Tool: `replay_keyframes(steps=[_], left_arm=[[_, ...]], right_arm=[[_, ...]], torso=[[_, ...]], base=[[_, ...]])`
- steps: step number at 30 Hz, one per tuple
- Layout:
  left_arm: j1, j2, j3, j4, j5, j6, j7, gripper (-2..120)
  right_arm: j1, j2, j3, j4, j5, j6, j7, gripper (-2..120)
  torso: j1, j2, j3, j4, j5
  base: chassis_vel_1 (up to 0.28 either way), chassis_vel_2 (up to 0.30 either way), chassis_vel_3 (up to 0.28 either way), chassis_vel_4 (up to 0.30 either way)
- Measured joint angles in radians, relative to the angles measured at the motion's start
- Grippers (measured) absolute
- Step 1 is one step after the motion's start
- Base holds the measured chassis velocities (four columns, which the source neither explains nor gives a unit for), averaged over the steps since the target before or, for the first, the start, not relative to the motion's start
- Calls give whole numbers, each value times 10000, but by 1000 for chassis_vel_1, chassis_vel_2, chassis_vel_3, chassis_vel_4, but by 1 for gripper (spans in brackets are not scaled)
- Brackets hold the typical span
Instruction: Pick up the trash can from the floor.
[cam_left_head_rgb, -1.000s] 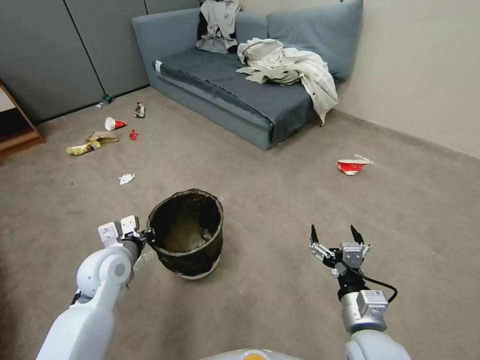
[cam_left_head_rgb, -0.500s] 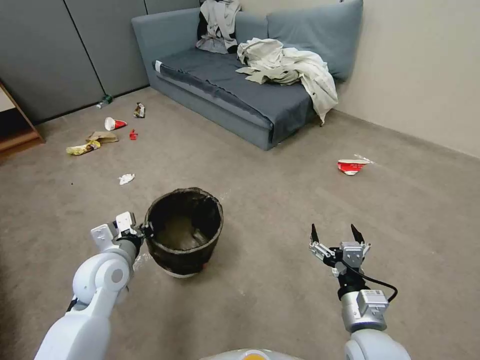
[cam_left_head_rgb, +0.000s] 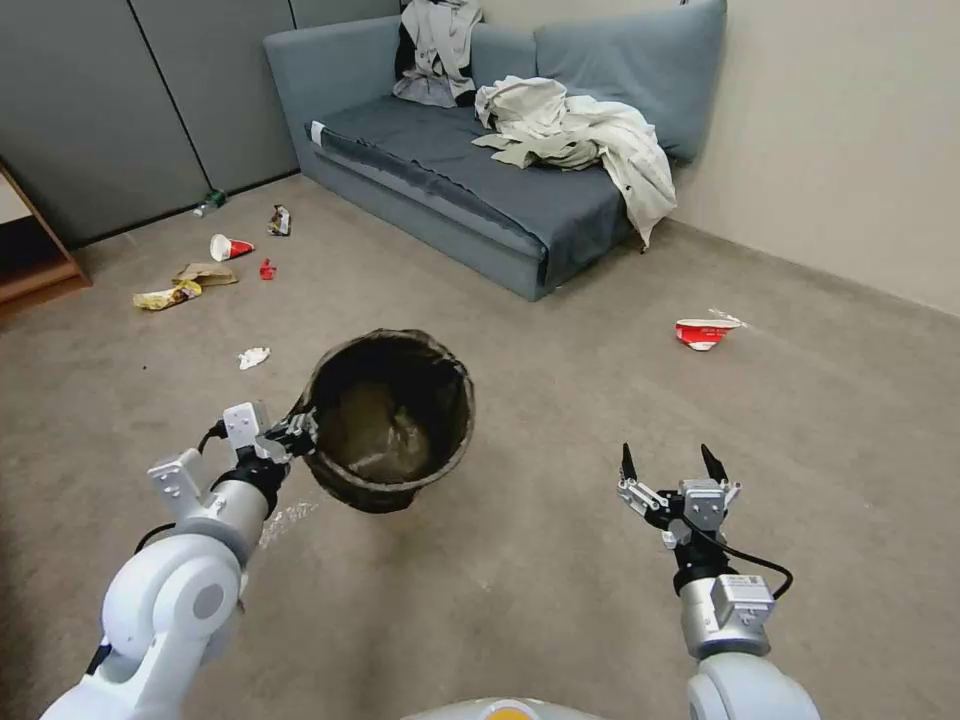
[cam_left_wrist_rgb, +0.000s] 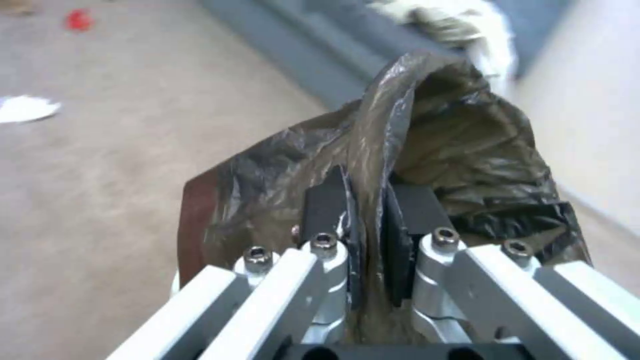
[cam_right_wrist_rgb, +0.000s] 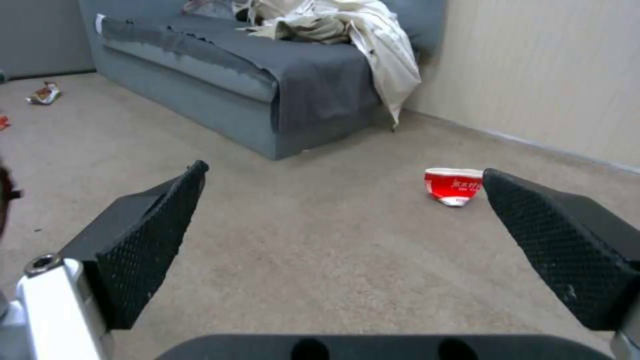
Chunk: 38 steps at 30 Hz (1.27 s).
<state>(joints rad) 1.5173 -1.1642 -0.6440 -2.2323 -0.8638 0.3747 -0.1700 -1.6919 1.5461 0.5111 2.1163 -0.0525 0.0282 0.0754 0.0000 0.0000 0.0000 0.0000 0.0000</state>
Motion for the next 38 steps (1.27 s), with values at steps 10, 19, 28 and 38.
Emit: replay_keyframes(steps=[10, 19, 28, 38], left_arm=[[854, -19, -240, 577, 368, -1664, 2762, 6], [958, -82, -185, 568, 388, -1693, 2848, 6], [1007, -169, -172, 571, 388, -1725, 2817, 6], [1092, -201, -178, 539, 390, -1745, 2791, 6]], right_arm=[[4, -24, 49, 7, 9, 8, 76, 100], [37, 19, 47, 11, 12, 7, 85, 100], [37, 14, 47, 28, 12, 2, 87, 100], [33, 10, 30, 41, 13, -1, 88, 100]], torso=[[0, 0, 0, 1, 0], [0, 0, 0, 0, 0], [-1, 0, 0, 0, 1], [-1, 0, 0, 0, 0]], base=[[0, 0, 0, 0], [0, 0, 0, 0], [0, 0, 0, 0], [0, 0, 0, 0]])
